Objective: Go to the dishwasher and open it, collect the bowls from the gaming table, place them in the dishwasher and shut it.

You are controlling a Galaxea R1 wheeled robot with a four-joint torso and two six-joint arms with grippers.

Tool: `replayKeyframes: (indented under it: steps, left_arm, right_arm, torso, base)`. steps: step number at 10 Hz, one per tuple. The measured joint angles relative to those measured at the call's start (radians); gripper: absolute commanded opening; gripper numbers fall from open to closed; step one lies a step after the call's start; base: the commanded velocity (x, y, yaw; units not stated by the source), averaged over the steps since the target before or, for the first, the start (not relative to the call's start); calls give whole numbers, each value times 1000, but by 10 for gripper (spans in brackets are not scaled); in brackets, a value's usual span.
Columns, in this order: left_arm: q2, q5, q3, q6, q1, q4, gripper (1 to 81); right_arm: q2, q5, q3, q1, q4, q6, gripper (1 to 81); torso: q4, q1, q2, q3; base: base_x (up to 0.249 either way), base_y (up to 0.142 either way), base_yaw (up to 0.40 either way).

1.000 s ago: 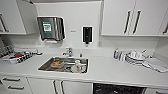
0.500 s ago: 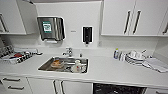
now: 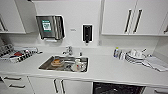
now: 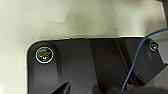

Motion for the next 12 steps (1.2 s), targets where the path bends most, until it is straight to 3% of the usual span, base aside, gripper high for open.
replayKeyframes:
  steps: [3, 5, 9, 12]
  left_arm:
    - [20, -1, -59, 0, -3, -1, 811]
    - [52, -1, -98, 0, -10, 0, 811]
    - [55, -4, -107, 0, -11, 0, 811]
    - [55, -3, -107, 0, -11, 0, 811]
  right_arm:
    - [14, 1, 7, 0, 1, 3, 811]
    - [16, 3, 10, 2, 1, 4, 811]
    - [14, 7, 10, 2, 1, 4, 811]
    - [14, 7, 10, 3, 1, 4, 811]
  torso:
    - [0, -65, 101, 3]
    - [0, -107, 167, 34]
    - [0, -198, 307, 90]
    - [0, -265, 409, 96]
  base:
    - [0, 0, 0]
    - [0, 0, 0]
    - [0, 0, 0]
    - [0, 0, 0]
